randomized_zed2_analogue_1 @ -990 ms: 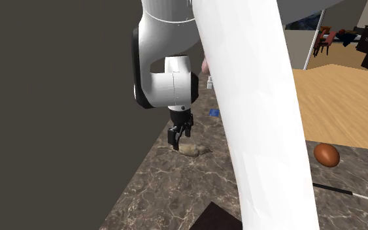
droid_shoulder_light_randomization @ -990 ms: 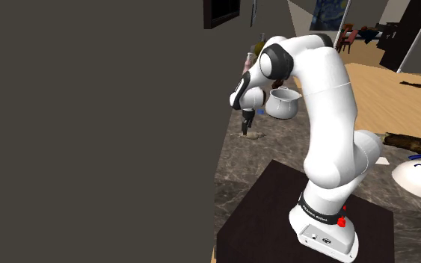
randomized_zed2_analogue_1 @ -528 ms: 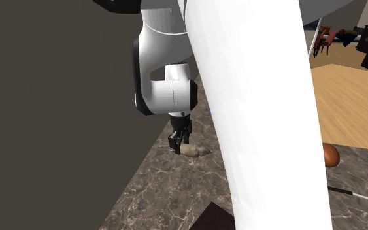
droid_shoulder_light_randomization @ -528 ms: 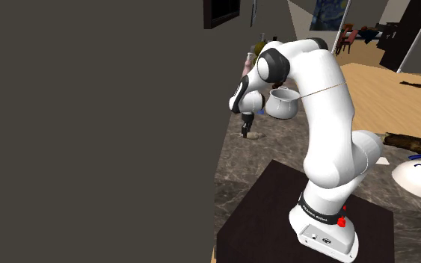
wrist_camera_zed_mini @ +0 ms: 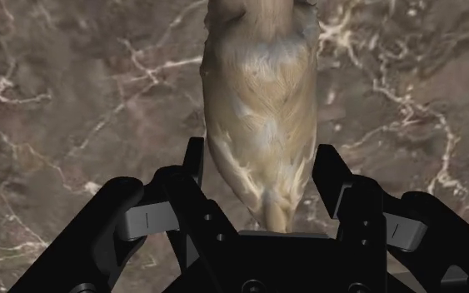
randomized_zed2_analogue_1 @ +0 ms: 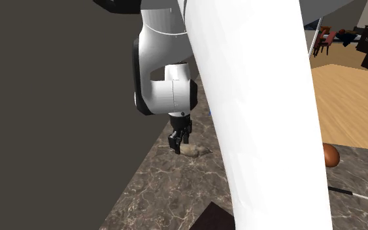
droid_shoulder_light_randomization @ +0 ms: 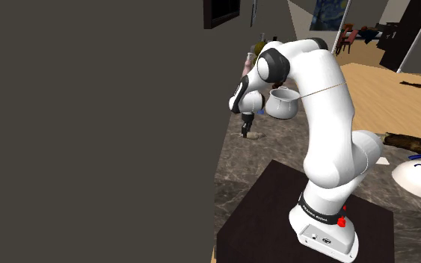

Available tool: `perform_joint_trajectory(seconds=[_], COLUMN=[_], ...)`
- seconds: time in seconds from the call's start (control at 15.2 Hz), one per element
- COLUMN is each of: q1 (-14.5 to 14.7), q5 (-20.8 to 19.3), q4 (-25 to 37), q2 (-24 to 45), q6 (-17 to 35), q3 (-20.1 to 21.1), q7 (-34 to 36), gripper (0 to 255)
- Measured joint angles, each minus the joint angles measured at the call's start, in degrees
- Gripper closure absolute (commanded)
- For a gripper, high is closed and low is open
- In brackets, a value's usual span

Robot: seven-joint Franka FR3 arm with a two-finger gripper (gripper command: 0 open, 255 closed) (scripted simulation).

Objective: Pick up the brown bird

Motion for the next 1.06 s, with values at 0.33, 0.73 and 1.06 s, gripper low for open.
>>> perform_joint_trajectory(seconds=[0.33,0.73,1.06], q1=[0.6,1.7,2.4], q5=[-0.8,-2.3,-3.4], q4=[-0.7,-1.6,-1.6], q2=[-2.4,-6.4,-8.9], q6=[-1.9,-5.0,-7.4], q3=[-0.9,-2.2,-3.1], q7=[0.4,1.3,2.0], gripper=[255,255,255])
